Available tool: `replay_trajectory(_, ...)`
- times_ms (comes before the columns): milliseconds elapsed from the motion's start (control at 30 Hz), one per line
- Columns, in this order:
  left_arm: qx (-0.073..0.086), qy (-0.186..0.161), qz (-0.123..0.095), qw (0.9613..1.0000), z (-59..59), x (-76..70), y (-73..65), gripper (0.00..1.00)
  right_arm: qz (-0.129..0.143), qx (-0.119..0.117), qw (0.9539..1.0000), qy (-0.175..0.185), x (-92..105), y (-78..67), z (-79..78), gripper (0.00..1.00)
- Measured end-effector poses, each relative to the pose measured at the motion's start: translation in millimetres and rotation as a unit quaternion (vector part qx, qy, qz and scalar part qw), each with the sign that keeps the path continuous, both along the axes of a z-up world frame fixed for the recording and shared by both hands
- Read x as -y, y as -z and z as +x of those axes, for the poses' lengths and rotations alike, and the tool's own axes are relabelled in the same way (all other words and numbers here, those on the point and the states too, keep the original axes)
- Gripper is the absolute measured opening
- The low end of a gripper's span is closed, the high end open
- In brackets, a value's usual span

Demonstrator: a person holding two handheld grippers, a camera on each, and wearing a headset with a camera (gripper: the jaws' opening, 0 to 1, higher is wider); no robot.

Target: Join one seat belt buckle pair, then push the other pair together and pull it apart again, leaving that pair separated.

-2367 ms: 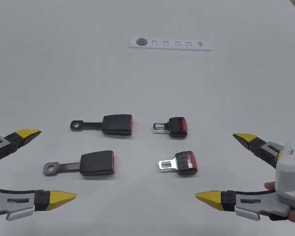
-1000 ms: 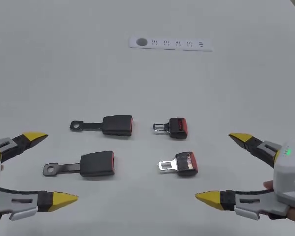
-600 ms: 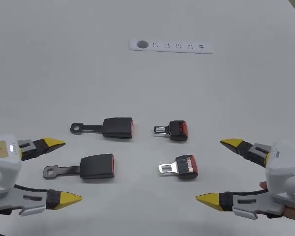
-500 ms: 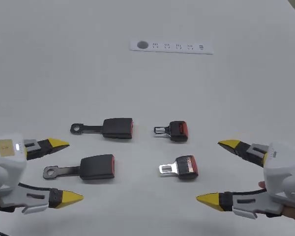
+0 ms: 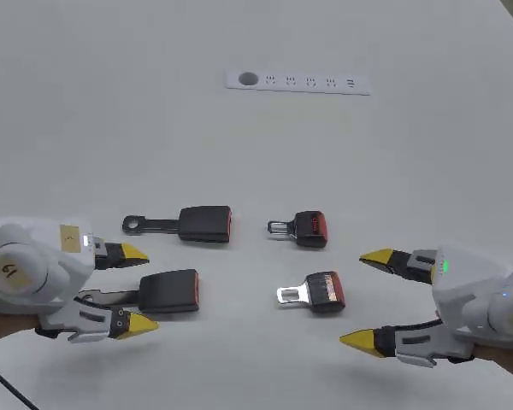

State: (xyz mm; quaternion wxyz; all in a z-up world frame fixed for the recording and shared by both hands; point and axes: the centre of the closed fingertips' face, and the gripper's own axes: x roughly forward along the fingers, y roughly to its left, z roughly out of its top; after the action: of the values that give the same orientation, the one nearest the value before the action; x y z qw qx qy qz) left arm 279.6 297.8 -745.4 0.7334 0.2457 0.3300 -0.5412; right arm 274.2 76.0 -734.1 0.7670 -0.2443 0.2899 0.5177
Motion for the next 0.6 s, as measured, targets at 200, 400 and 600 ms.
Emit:
replay_trajectory(200,-0.012,0.025,0.022,0.9994,1.9,0.3,12.6,0.44,-0.016,-0.005,0.9997,-0.019,-1.2,8.8,3.3,0.57)
replay_trajectory(400,-0.018,0.052,0.045,0.9975,4.1,-0.8,19.0,0.39,-0.035,-0.005,0.9984,-0.044,-2.3,16.6,6.9,0.52)
replay_trajectory(600,-0.027,0.069,0.055,0.9957,3.3,-0.8,21.4,0.34,-0.039,-0.011,0.9973,-0.061,-6.6,22.7,9.7,0.48)
